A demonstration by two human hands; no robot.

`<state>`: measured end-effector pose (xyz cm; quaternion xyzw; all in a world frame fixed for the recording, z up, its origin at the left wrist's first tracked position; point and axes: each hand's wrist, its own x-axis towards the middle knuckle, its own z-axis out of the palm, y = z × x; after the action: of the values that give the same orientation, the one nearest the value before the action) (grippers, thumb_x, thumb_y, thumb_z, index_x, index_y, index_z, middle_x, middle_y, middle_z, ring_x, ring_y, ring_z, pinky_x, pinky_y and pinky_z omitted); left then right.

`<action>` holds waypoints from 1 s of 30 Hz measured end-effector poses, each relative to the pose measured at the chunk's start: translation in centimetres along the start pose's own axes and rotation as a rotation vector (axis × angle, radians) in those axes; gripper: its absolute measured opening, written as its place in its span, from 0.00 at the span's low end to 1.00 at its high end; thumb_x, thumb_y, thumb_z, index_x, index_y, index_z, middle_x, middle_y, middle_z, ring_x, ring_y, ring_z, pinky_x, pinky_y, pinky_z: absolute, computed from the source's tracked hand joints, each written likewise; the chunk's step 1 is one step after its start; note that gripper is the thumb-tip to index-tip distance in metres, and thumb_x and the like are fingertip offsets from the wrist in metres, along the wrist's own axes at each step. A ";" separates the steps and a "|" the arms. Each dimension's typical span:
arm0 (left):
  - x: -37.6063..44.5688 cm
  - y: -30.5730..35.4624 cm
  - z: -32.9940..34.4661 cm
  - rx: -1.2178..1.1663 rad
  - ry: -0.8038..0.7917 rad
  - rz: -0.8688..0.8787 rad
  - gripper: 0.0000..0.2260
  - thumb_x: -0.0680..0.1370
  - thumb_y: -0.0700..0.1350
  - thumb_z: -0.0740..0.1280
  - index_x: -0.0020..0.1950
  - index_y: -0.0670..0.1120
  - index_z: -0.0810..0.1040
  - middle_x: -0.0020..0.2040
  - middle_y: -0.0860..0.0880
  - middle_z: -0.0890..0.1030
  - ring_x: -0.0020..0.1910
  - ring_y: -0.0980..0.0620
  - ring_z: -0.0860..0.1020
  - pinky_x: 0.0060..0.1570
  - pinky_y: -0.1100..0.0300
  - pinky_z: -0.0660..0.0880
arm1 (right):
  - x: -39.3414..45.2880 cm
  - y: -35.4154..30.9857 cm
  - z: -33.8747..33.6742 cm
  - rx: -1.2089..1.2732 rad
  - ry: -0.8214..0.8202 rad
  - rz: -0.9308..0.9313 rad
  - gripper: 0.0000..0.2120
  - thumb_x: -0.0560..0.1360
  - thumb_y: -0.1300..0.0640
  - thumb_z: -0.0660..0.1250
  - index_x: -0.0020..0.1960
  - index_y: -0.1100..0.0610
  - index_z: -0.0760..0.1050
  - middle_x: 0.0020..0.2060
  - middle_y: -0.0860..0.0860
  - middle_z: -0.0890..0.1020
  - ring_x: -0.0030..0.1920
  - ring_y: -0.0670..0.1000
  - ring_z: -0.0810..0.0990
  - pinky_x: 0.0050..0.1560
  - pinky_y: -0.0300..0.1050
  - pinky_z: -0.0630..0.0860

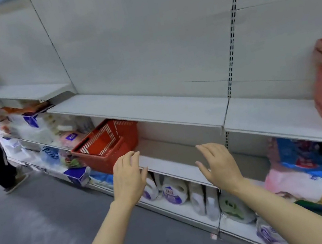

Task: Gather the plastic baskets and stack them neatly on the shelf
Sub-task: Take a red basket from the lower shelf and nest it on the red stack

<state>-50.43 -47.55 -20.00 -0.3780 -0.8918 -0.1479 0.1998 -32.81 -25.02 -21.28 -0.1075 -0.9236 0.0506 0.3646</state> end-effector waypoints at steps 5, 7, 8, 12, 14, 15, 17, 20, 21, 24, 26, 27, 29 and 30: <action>0.7 -5.4 2.5 0.053 -0.053 -0.071 0.25 0.68 0.45 0.81 0.63 0.38 0.81 0.59 0.40 0.82 0.56 0.37 0.81 0.56 0.44 0.79 | 3.1 -3.6 6.8 0.065 -0.066 -0.037 0.20 0.74 0.51 0.63 0.60 0.63 0.78 0.53 0.56 0.81 0.53 0.56 0.78 0.58 0.48 0.70; 1.3 -7.8 4.0 0.075 -0.093 -0.103 0.25 0.69 0.46 0.80 0.63 0.39 0.81 0.60 0.41 0.82 0.56 0.38 0.81 0.56 0.45 0.79 | 4.7 -4.5 10.1 0.088 -0.082 -0.059 0.20 0.74 0.52 0.65 0.60 0.62 0.78 0.53 0.56 0.81 0.53 0.56 0.78 0.58 0.48 0.71; 1.7 -9.2 5.0 0.083 -0.111 -0.116 0.25 0.69 0.46 0.80 0.63 0.40 0.81 0.60 0.41 0.82 0.55 0.39 0.81 0.55 0.46 0.78 | 5.6 -4.8 12.0 0.097 -0.094 -0.069 0.19 0.73 0.52 0.66 0.60 0.62 0.78 0.53 0.56 0.81 0.53 0.56 0.79 0.57 0.49 0.71; 3.5 -14.3 8.6 0.125 -0.175 -0.175 0.25 0.70 0.48 0.80 0.63 0.40 0.81 0.58 0.42 0.82 0.53 0.39 0.81 0.52 0.46 0.80 | 9.2 -6.3 18.6 0.142 -0.184 -0.066 0.19 0.71 0.55 0.70 0.59 0.62 0.77 0.52 0.55 0.81 0.51 0.58 0.79 0.55 0.51 0.74; 4.2 -16.8 10.3 0.124 -0.204 -0.213 0.24 0.69 0.48 0.81 0.62 0.40 0.82 0.57 0.42 0.83 0.51 0.39 0.82 0.49 0.47 0.80 | 10.6 -7.3 21.3 0.161 -0.226 -0.073 0.18 0.70 0.55 0.71 0.57 0.62 0.77 0.50 0.55 0.81 0.50 0.58 0.79 0.53 0.51 0.75; 4.6 -17.9 11.1 0.118 -0.221 -0.238 0.24 0.69 0.48 0.80 0.62 0.40 0.82 0.57 0.42 0.83 0.51 0.38 0.82 0.49 0.47 0.80 | 11.2 -7.6 22.5 0.163 -0.239 -0.084 0.17 0.70 0.55 0.70 0.57 0.61 0.77 0.50 0.55 0.81 0.50 0.58 0.79 0.53 0.51 0.75; 5.5 -19.9 12.8 0.073 -0.259 -0.311 0.23 0.72 0.48 0.78 0.64 0.40 0.81 0.59 0.41 0.82 0.54 0.38 0.80 0.52 0.46 0.79 | 12.4 -8.3 24.6 0.171 -0.266 -0.091 0.16 0.71 0.54 0.68 0.56 0.60 0.77 0.49 0.54 0.80 0.49 0.57 0.79 0.52 0.50 0.75; 7.0 -22.3 15.3 -0.061 -0.309 -0.470 0.23 0.80 0.49 0.69 0.73 0.42 0.73 0.69 0.43 0.76 0.65 0.40 0.75 0.63 0.47 0.73 | 13.3 -9.0 27.4 0.175 -0.289 -0.086 0.18 0.72 0.52 0.63 0.57 0.60 0.77 0.50 0.54 0.81 0.49 0.56 0.79 0.53 0.48 0.73; 7.9 -23.2 16.3 -0.106 -0.307 -0.523 0.23 0.82 0.49 0.66 0.76 0.42 0.71 0.71 0.43 0.74 0.68 0.41 0.73 0.65 0.48 0.71 | 13.6 -9.2 28.3 0.176 -0.294 -0.083 0.18 0.72 0.52 0.62 0.58 0.60 0.77 0.50 0.54 0.81 0.49 0.56 0.79 0.53 0.48 0.73; 11.9 -25.4 19.5 -0.351 -0.252 -0.764 0.27 0.84 0.48 0.63 0.80 0.40 0.62 0.77 0.39 0.68 0.74 0.38 0.68 0.71 0.46 0.67 | 14.4 -9.7 30.9 0.191 -0.292 -0.080 0.16 0.73 0.52 0.62 0.58 0.58 0.75 0.49 0.53 0.81 0.48 0.56 0.79 0.52 0.49 0.74; 15.2 -26.8 22.4 -0.543 -0.160 -0.977 0.33 0.83 0.47 0.65 0.82 0.35 0.53 0.79 0.35 0.61 0.77 0.35 0.63 0.74 0.45 0.62 | 14.6 -9.6 32.8 0.175 -0.307 -0.055 0.17 0.73 0.52 0.62 0.59 0.58 0.75 0.50 0.53 0.81 0.49 0.56 0.79 0.54 0.47 0.72; 16.8 -27.5 24.0 -0.626 -0.126 -1.076 0.38 0.82 0.48 0.67 0.82 0.34 0.49 0.80 0.33 0.58 0.78 0.34 0.61 0.76 0.45 0.60 | 14.7 -9.5 33.9 0.159 -0.320 -0.027 0.18 0.73 0.52 0.62 0.59 0.59 0.76 0.51 0.53 0.81 0.50 0.57 0.79 0.56 0.46 0.70; 19.4 -28.6 27.4 -0.747 -0.103 -1.234 0.47 0.79 0.50 0.71 0.82 0.33 0.42 0.81 0.32 0.53 0.80 0.34 0.57 0.77 0.44 0.58 | 14.9 -9.4 35.9 0.112 -0.328 0.027 0.20 0.73 0.51 0.61 0.60 0.60 0.77 0.53 0.53 0.81 0.52 0.57 0.79 0.58 0.45 0.68; 20.3 -29.0 29.0 -0.781 -0.102 -1.275 0.50 0.78 0.51 0.73 0.81 0.32 0.40 0.81 0.32 0.51 0.80 0.34 0.56 0.77 0.44 0.58 | 15.0 -9.5 36.9 0.092 -0.331 0.049 0.20 0.73 0.50 0.61 0.60 0.60 0.77 0.53 0.53 0.81 0.52 0.56 0.78 0.58 0.45 0.67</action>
<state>-91.66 -42.49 -39.23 0.1622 -0.8288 -0.5230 -0.1151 -70.25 -31.26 -36.63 -0.1032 -0.9648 0.1188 0.2107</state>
